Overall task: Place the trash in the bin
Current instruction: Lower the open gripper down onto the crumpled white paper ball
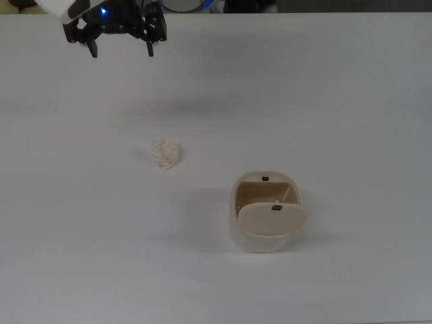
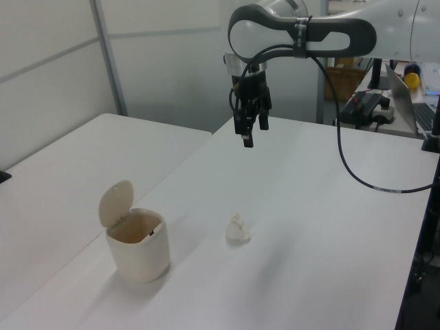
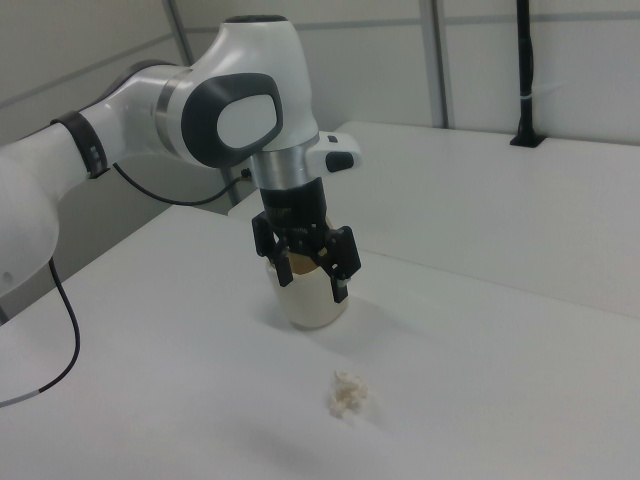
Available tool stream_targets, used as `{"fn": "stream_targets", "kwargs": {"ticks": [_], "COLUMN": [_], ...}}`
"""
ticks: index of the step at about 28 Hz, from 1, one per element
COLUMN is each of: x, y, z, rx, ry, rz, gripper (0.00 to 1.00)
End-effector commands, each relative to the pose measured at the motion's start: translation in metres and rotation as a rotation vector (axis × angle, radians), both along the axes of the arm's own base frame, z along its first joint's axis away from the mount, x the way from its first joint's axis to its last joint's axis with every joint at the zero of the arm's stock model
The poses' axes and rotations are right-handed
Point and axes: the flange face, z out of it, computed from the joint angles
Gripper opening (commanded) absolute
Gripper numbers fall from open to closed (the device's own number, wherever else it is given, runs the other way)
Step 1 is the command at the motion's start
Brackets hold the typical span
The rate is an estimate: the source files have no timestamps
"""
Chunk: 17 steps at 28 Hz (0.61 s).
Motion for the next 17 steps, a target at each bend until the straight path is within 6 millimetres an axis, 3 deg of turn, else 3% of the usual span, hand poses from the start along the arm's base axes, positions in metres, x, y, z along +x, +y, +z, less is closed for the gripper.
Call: {"fn": "stream_targets", "kwargs": {"ticks": [1, 10, 17], "x": [0.002, 0.009, 0.025], "y": [0.011, 0.024, 0.054], "z": [-0.017, -0.052, -0.112], "rx": [0.041, 0.032, -0.006], "ry": [0.016, 0.006, -0.005], "rz": [0.016, -0.011, -0.020], "gripper": [1.00, 1.00, 1.00]}}
